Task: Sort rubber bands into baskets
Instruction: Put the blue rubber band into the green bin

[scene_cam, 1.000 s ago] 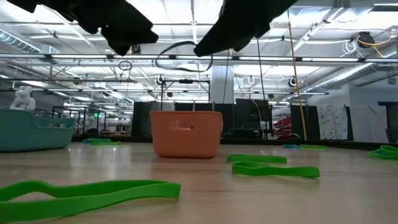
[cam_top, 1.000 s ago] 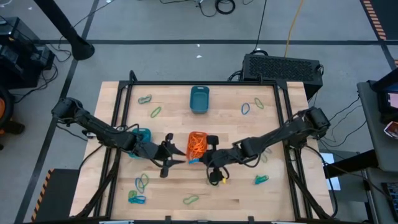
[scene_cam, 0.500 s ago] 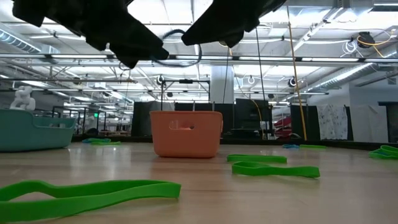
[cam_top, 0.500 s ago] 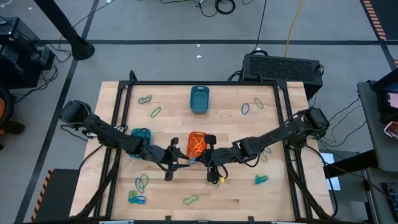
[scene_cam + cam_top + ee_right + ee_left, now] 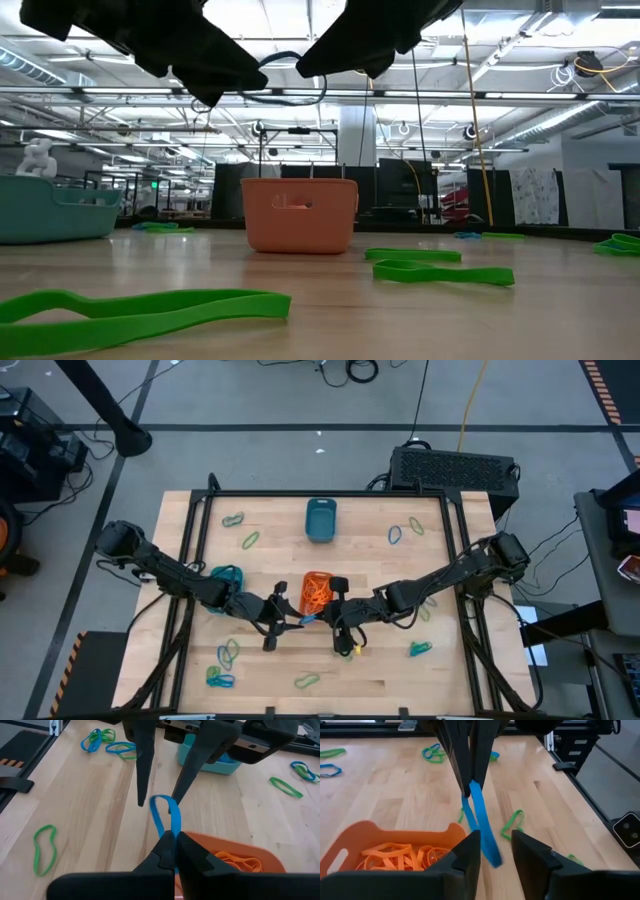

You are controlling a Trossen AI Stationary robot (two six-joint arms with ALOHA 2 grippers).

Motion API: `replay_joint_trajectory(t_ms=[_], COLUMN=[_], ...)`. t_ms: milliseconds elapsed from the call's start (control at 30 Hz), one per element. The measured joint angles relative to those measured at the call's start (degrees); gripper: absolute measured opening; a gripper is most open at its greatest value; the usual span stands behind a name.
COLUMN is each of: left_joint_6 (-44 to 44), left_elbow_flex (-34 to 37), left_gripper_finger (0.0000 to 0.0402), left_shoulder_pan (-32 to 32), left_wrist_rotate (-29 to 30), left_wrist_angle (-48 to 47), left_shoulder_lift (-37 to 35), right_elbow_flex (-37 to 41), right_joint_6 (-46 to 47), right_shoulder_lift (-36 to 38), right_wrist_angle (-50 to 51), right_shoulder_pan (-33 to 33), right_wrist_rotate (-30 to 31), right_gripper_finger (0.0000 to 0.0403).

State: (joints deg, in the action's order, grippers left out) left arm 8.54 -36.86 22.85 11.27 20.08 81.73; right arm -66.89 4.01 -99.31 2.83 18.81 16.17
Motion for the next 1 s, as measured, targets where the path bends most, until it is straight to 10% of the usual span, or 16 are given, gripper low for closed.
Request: replay_joint_trajectory(t_ms=[333, 633, 1000], left_joint_6=[-0.4, 0.2, 21.4], left_elbow_flex=[0.0, -0.1, -8.9], left_gripper_finger=[0.0010, 0.0005, 0.0003], left_shoulder_pan=[0.0, -1.3, -1.5], left_wrist_rotate=[0.0, 0.3, 1.8], left_wrist_angle=[0.0, -5.3, -58.6], left_shoulder_lift=[0.0, -2.1, -17.1], right_elbow_flex=[0.0, 0.0, 0.0], right_joint_6=[-0.2, -0.4, -0.2], right_shoulder_lift=[0.0, 0.0, 0.0], right_wrist_angle=[0.0, 0.0, 0.8], right_shoulder_pan=[0.0, 0.0, 0.0], right_wrist_rotate=[0.0, 0.0, 0.0], right_gripper_finger=[0.0014, 0.0078, 0.0146])
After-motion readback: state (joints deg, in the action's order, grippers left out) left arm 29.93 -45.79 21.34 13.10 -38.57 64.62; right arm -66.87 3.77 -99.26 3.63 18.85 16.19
